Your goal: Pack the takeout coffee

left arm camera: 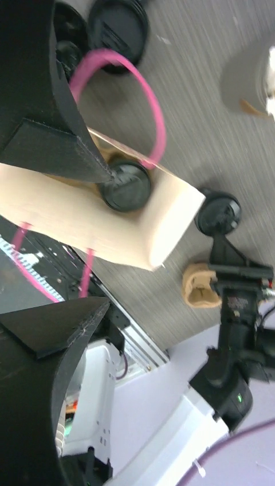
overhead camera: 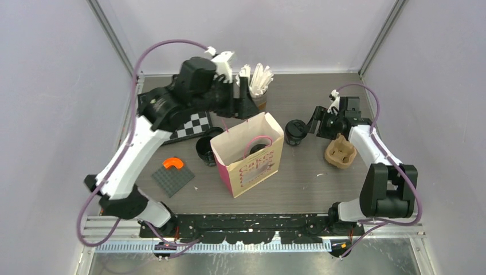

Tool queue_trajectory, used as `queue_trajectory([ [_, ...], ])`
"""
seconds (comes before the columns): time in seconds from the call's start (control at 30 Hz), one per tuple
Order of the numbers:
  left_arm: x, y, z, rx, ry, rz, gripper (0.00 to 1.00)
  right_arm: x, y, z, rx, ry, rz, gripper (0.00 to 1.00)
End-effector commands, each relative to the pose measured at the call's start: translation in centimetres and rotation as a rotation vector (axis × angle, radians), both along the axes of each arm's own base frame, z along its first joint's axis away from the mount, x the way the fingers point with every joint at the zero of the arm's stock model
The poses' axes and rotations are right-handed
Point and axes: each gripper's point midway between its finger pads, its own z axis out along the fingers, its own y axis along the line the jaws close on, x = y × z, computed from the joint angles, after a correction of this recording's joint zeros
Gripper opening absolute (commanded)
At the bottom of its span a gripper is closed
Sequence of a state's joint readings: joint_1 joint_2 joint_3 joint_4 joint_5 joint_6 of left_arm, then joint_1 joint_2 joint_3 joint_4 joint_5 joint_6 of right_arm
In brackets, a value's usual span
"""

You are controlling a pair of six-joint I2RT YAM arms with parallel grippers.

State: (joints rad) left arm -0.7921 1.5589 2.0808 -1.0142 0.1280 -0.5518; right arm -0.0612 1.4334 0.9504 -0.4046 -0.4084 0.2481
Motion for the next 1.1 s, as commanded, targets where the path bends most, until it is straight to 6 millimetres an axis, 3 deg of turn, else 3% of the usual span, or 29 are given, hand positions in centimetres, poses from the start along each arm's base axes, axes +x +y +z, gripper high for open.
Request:
queue_trajectory([
  [0.0,-2.0,6.6,-1.9,0.149,0.012,0.121,0.76,0.0,-1.3,4.7,-0.076,-0.084,-0.045,0.75],
  [0.13,-3.4,10.4,-3.6,0.22,0.024,0.181,0.85,0.7,-1.1,6.9,-0.148,-0.143,-0.008,0.82],
  [0.27,-4.7,12.5,-4.7,0.248,0.046,0.206,0.99,1.4,0.7,6.5,-0.281,-0.162,0.127,0.86],
  [0.47,-4.9,15.0,-4.4,0.276,-0.004,0.283,1.0,2.6,3.3,5.8,-0.412,-0.178,0.283,0.91],
  [0.73,-5.4,15.4,-4.8,0.296,-0.003,0.272,1.0,3.4,4.3,5.6,-0.464,-0.336,0.362,0.91],
  [0.93,-5.4,15.5,-5.3,0.308,-0.003,0.267,1.0,2.8,5.0,4.2,-0.444,-0.336,0.414,0.93],
  [1.07,-5.3,15.3,-5.7,0.31,0.002,0.261,1.0,2.8,5.7,4.5,-0.413,-0.379,0.432,0.93],
])
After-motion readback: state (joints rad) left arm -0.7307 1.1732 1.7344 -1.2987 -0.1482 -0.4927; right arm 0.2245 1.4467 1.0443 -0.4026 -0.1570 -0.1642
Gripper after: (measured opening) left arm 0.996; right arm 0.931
